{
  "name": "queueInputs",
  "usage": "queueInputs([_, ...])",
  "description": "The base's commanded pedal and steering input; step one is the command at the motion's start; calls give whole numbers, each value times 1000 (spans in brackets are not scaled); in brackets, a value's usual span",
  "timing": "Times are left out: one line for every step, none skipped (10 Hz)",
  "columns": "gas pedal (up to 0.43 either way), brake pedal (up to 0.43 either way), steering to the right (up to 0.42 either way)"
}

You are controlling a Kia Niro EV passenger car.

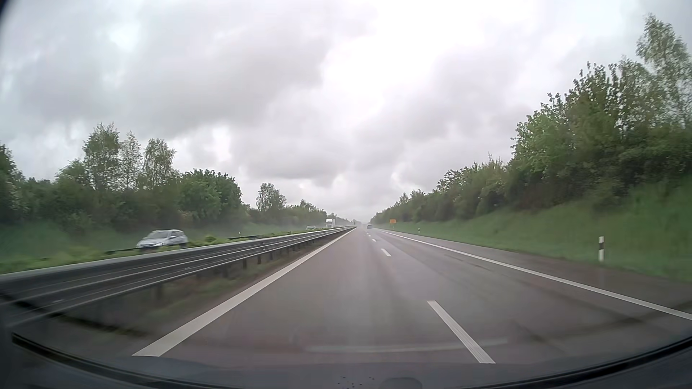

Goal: Follow the waypoints while adhering to traffic rules and regulations

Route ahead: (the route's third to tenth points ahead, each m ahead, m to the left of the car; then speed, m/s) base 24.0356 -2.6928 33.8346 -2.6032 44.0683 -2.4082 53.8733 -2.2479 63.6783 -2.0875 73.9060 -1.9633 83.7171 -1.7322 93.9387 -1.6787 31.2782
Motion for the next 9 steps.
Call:
queueInputs([287,0,1])
queueInputs([287,0,1])
queueInputs([287,0,1])
queueInputs([287,0,1])
queueInputs([287,0,1])
queueInputs([287,0,1])
queueInputs([287,0,1])
queueInputs([287,0,1])
queueInputs([287,0,1])
